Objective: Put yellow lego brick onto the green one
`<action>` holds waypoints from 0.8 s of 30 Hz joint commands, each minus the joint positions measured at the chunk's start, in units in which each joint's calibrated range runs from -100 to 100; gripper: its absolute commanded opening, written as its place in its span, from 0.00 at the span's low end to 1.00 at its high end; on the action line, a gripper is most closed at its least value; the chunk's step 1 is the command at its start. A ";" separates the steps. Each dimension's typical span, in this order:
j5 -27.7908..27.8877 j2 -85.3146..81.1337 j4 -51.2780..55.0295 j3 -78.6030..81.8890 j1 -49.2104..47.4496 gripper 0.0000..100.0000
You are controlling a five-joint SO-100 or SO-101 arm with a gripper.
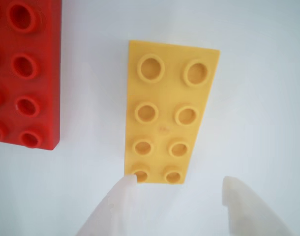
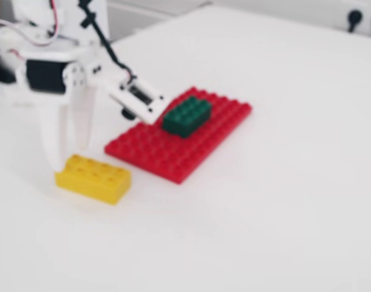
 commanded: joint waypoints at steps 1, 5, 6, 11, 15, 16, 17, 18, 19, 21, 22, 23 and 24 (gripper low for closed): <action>-0.11 -0.38 1.01 -2.59 -0.12 0.19; -1.89 -0.30 5.59 -7.11 -0.12 0.19; -2.20 -0.30 6.89 -8.38 -0.12 0.19; -2.51 -0.21 8.70 -10.01 -0.12 0.19; -2.51 1.88 9.48 -9.73 -0.19 0.24; -2.51 2.72 9.40 -10.01 -0.19 0.26; -2.51 3.39 8.70 -9.91 -0.19 0.28; -2.51 4.14 8.53 -9.91 -0.12 0.28; -2.46 4.90 8.53 -9.91 -0.12 0.29; -2.41 6.32 8.53 -9.91 -0.12 0.29; -2.46 6.91 8.53 -10.10 -0.12 0.29; -2.51 7.41 8.44 -10.28 -0.19 0.29; -2.51 7.66 7.84 -10.19 -0.19 0.29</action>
